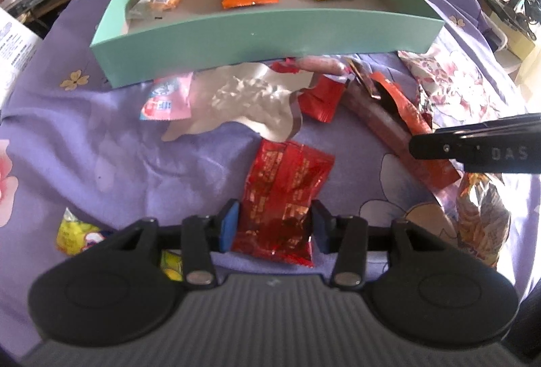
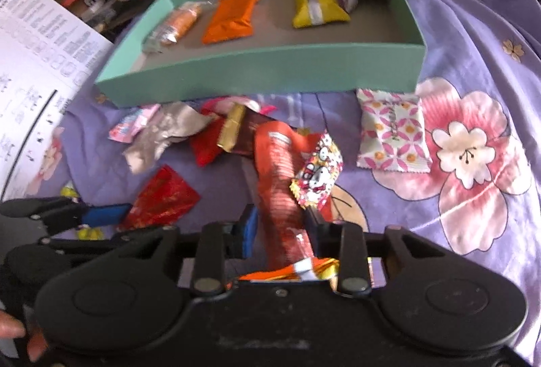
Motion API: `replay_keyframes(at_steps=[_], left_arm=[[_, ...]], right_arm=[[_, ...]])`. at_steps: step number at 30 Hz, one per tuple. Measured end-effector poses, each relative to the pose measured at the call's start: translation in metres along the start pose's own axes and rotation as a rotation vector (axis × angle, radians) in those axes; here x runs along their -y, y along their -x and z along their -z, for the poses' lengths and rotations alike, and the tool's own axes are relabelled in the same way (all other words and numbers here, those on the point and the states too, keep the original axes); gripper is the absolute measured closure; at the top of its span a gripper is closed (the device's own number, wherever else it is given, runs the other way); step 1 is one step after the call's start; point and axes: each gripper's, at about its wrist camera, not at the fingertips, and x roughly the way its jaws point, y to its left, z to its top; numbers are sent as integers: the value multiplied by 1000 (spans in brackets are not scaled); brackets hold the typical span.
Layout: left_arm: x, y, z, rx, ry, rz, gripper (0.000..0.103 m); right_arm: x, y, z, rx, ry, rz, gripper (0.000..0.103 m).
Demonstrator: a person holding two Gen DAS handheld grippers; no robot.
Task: Organize snacks
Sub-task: 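Grasp the red packet with the left gripper while the right grasps a small candy, then place the red packet and small candy into the green box, open grippers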
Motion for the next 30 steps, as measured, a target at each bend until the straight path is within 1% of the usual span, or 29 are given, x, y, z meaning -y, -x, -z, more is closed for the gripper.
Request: replay_keyframes(at_steps=[3, 4, 5, 6, 8, 10, 11, 12, 13, 14, 17, 20, 21, 23, 25, 27, 30], left_arm=[[1, 0, -1, 4, -2, -3, 60], [0, 1, -1, 3, 3, 1, 61], [-1, 2, -1, 3, 14, 7, 61], [-3, 4, -1, 4, 24, 11, 61], [-3, 10, 0, 13, 31, 20, 61], [-2, 15, 0, 26, 22, 26, 61], [-1, 17, 0, 33, 15, 24, 61], [0, 18, 0, 36, 11, 20, 61], [0, 18, 0, 34, 11, 19, 61], [0, 18, 1, 31, 13, 18, 61], [-2, 18, 3, 28, 14, 11, 61], [-6, 15, 3, 22, 22, 3, 61], [-6, 13, 2, 20, 26, 4, 61], [-6, 9, 0, 17, 25, 4, 61], [-4, 6, -2, 13, 18, 2, 61], [-3, 2, -4, 5, 18, 1, 61], [-3, -2, -5, -1, 15, -3, 61]], right_arm=[[-2, -4, 0, 1, 12, 8, 68], [-4, -4, 1, 7, 14, 11, 70], [-6, -1, 3, 20, 23, 11, 77], [-8, 1, 3, 30, 33, 7, 81], [-9, 9, 4, 44, 23, -22, 82], [-12, 16, 5, 49, 41, -52, 82], [-13, 16, 4, 30, 57, -59, 81], [-14, 16, 3, 6, 61, -66, 75], [-12, 15, 2, -16, 50, -74, 73], [-10, 16, 0, -17, 30, -76, 72], [1, 27, -5, 35, -25, -90, 71], [11, 38, -12, 112, -59, -28, 71], [19, 37, -15, 124, -83, 3, 71], [32, 25, -20, 106, -117, 49, 70], [40, 11, -20, 64, -158, 34, 70], [40, -1, -18, 37, -166, 6, 70], [37, -13, -14, 23, -167, -2, 70]])
